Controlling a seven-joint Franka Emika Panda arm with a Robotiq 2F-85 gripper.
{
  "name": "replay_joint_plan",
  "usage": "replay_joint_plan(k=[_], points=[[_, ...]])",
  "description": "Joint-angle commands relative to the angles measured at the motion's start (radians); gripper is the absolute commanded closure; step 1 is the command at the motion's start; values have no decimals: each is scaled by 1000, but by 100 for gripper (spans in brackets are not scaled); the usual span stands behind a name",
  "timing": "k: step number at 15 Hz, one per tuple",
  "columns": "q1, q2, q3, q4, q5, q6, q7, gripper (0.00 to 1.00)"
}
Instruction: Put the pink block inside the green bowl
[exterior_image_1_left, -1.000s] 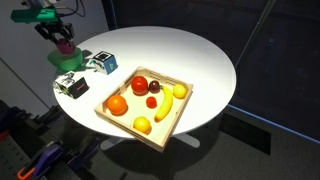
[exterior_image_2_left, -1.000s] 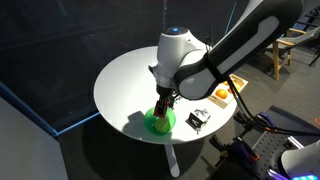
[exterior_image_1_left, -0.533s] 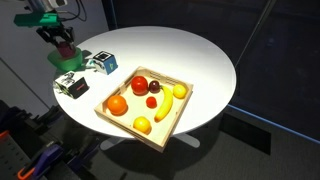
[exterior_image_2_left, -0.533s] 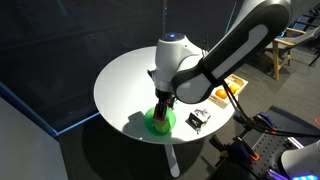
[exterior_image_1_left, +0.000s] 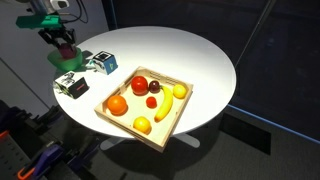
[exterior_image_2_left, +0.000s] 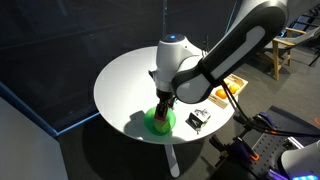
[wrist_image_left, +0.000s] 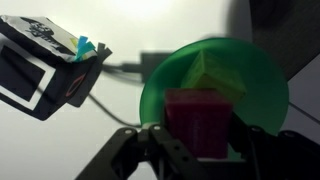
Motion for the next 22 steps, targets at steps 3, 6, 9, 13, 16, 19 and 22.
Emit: replay_joint_plan(k=[3,6,9,13,16,19,22], points=[[-5,-12,-16,-5,-28,4,23,70],[-6,-15,-22,-7,-28,3,24,70],[-7,-16,-26,-11,-29,3,25,70],[-11,-20,-32,-18,-29,5,26,70],[-14,-23,-37,-25,-28,7,26,70],[-17,-26,-43,-30,-28,8,27,70],[-21,-30,-48,-36,-27,10,27,70]])
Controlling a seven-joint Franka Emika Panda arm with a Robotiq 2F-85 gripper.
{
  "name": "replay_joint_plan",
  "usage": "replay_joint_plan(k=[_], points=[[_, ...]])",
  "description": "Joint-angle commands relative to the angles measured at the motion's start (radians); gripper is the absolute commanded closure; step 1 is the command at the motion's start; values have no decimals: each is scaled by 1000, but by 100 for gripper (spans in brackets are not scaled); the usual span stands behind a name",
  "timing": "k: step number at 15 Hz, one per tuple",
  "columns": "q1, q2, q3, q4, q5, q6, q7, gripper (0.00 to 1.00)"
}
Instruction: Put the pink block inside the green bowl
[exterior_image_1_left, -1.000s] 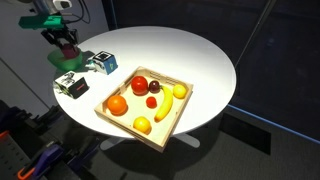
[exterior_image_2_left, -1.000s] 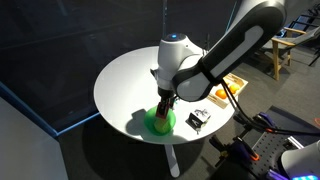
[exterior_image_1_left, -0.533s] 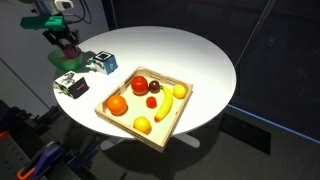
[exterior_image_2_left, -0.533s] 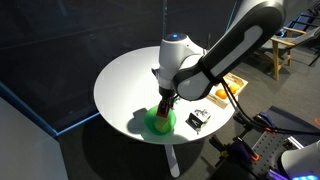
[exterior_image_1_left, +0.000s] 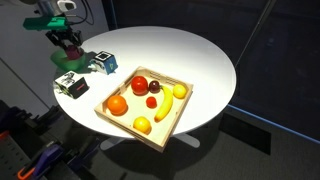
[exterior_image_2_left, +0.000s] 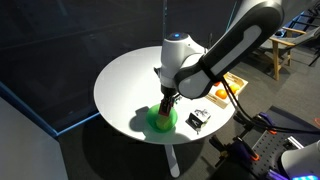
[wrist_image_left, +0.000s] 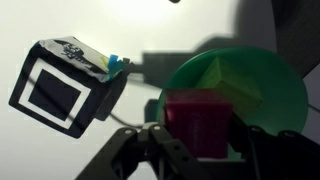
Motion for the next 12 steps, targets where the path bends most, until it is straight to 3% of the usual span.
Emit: replay_joint_plan(k=[1,12], points=[[-14,-30,-3,-29,-27,11,28,70],[-48,-56,-6,-75,-8,18,32,70]])
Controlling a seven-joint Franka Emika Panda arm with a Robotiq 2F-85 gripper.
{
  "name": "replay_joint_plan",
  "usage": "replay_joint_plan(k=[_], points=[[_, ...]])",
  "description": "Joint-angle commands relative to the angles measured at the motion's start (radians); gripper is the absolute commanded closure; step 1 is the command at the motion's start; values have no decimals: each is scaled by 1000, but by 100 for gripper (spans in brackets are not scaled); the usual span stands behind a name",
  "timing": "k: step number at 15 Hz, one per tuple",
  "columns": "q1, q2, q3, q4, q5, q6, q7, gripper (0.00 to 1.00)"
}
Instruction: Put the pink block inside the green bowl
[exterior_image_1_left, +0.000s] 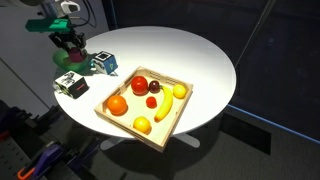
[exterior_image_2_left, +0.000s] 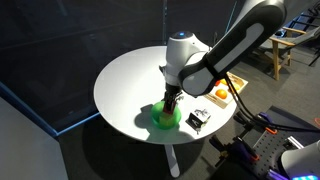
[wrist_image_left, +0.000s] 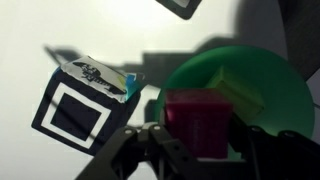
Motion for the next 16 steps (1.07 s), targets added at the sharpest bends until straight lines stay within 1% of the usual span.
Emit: replay_joint_plan(k=[1,5,16], points=[[-18,-42,2,-47,-8,18,28,70],[-24,-45,5,-54,-7,18,30,70],[-10,-42,24,-32,-13,6,26,70]])
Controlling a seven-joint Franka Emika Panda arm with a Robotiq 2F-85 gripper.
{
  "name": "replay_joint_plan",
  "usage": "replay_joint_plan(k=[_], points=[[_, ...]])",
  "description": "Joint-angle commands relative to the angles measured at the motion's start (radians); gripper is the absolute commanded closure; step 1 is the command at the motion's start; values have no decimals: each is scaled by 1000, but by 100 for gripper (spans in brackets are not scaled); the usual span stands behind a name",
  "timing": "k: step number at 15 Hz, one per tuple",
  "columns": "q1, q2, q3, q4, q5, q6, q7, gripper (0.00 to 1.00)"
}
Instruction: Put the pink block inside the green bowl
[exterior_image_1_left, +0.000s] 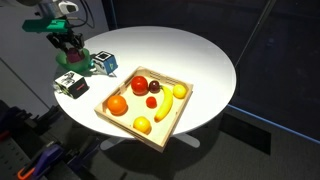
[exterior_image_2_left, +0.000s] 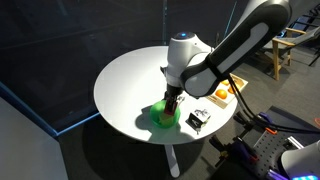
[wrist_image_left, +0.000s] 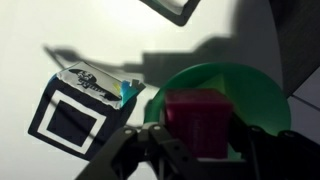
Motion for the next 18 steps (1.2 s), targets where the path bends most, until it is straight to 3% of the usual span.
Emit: replay_joint_plan(k=[1,5,6,7,9,12,18], points=[[3,-25,10,-5,-13,1,17,70],[7,-22,16,4,-13,-4,16,70],[8,-21,18,6,-12,-7,17,49],[7,-20,20,7,-11,-10,15,20],[8,-19,22,9,-13,-15,15,20],[9,-23,26,9,-11,-21,14,1],[12,-44,41,8,1,-40,20,0]])
